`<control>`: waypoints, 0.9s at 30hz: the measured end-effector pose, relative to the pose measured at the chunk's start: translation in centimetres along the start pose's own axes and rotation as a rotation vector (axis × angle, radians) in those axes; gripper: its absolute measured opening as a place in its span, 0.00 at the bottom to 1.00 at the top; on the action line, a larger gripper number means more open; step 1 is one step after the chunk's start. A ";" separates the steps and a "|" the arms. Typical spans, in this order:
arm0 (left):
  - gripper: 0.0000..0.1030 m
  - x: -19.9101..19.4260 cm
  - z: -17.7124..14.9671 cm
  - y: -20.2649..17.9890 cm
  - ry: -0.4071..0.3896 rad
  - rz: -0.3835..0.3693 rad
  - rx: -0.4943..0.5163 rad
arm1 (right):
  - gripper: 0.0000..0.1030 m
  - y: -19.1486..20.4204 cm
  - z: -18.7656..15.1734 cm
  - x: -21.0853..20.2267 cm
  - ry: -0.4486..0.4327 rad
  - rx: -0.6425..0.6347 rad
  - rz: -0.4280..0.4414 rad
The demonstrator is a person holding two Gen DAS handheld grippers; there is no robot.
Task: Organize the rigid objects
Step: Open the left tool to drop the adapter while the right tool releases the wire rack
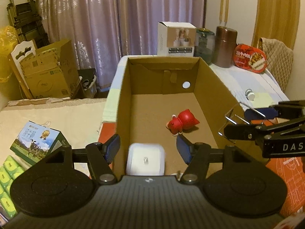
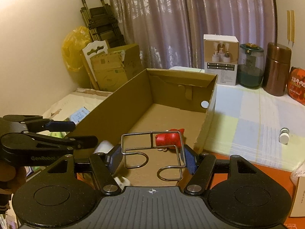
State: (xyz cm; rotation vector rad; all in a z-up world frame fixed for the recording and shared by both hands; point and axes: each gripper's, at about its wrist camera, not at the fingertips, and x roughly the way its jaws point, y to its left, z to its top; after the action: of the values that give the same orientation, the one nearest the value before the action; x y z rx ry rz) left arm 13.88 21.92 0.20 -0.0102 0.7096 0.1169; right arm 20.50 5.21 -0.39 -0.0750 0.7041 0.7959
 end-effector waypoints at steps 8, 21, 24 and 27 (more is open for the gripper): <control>0.59 -1.0 0.3 0.1 -0.022 0.010 -0.004 | 0.62 0.3 0.0 0.0 -0.006 0.000 0.013; 0.59 -1.4 0.1 0.1 -0.028 0.012 -0.015 | 0.69 0.8 -0.1 0.2 -0.021 -0.025 0.045; 0.59 -1.6 0.1 0.2 -0.036 0.023 -0.017 | 0.81 1.1 -0.1 0.0 -0.047 -0.044 0.039; 0.59 -1.6 0.1 0.4 -0.037 0.030 -0.021 | 0.81 1.0 0.0 -0.1 -0.055 -0.049 0.040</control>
State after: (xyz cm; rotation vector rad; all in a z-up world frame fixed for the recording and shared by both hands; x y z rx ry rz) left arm 12.64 22.10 1.32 -0.0175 0.6713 0.1524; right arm 19.75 5.88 -0.14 -0.0831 0.6361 0.8506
